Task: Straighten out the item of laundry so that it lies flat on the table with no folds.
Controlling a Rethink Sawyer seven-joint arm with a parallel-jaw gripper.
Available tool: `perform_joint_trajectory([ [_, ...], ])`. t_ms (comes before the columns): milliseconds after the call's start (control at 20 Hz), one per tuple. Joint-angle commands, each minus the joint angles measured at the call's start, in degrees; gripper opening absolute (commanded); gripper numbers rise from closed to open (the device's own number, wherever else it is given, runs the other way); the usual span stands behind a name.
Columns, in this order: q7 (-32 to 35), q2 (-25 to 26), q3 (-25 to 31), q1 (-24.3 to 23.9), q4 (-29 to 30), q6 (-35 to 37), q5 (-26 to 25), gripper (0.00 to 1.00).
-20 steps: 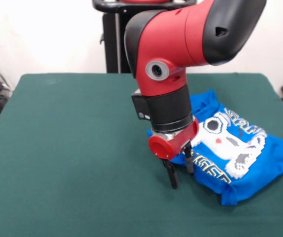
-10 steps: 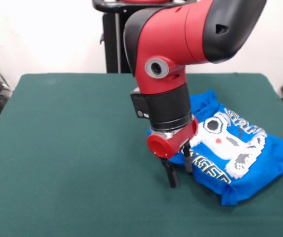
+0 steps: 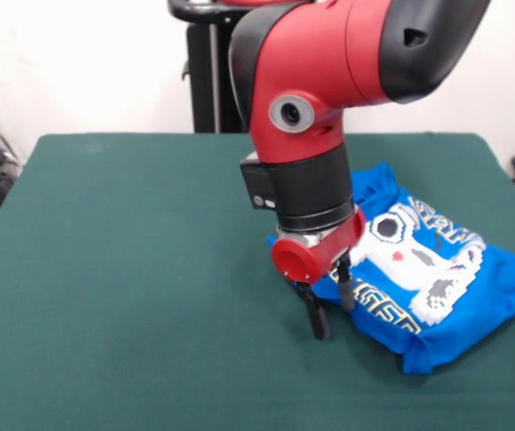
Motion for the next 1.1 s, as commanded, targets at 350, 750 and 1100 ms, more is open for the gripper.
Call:
perform_joint_trajectory([
  [350, 2.9, 3.2, 4.1, 1.9, 2.8, -0.7, -0.7, 1.00],
  [750, 3.6, 1.6, 3.4, 1.7, 3.4, -3.3, -1.5, 1.00],
  [1100, 4.1, 0.3, 3.1, 1.9, 4.3, -4.9, -2.3, 1.00],
])
